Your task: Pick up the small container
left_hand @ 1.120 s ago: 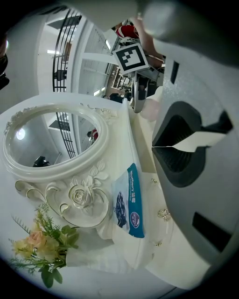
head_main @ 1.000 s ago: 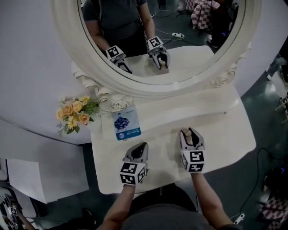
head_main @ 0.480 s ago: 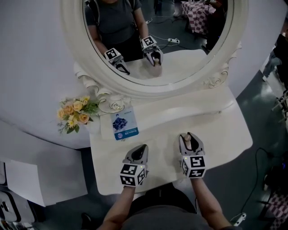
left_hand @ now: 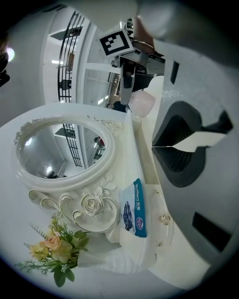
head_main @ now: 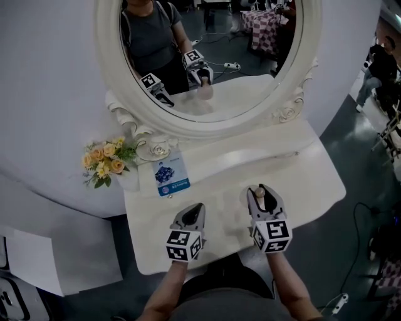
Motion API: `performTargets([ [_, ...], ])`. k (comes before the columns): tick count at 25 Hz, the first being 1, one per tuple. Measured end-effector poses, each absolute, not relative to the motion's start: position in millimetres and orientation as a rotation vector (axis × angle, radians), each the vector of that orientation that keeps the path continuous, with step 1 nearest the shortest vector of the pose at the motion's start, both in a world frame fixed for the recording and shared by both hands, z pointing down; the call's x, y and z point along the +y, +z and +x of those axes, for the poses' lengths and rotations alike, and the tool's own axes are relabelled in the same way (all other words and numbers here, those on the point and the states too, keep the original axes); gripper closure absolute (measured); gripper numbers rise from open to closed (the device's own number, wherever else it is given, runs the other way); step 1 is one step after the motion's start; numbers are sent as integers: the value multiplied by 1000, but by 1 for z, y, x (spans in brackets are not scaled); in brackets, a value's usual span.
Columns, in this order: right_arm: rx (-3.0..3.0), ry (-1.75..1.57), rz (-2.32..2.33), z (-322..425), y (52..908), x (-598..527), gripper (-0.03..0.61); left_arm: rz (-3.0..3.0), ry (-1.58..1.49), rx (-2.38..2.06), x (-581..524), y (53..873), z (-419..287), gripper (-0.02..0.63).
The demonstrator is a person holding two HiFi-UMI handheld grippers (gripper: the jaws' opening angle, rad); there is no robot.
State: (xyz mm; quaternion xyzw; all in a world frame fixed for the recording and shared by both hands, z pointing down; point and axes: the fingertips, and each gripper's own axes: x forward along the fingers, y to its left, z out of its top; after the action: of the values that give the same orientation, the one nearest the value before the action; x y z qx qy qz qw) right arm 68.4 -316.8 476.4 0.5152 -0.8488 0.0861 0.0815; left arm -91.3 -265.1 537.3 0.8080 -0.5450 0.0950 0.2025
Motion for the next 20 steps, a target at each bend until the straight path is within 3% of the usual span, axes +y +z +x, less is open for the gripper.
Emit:
performTargets([
  [20, -2637, 154, 1640, 75, 409, -270, 430, 2315, 231, -1562, -248, 512, -105, 606],
])
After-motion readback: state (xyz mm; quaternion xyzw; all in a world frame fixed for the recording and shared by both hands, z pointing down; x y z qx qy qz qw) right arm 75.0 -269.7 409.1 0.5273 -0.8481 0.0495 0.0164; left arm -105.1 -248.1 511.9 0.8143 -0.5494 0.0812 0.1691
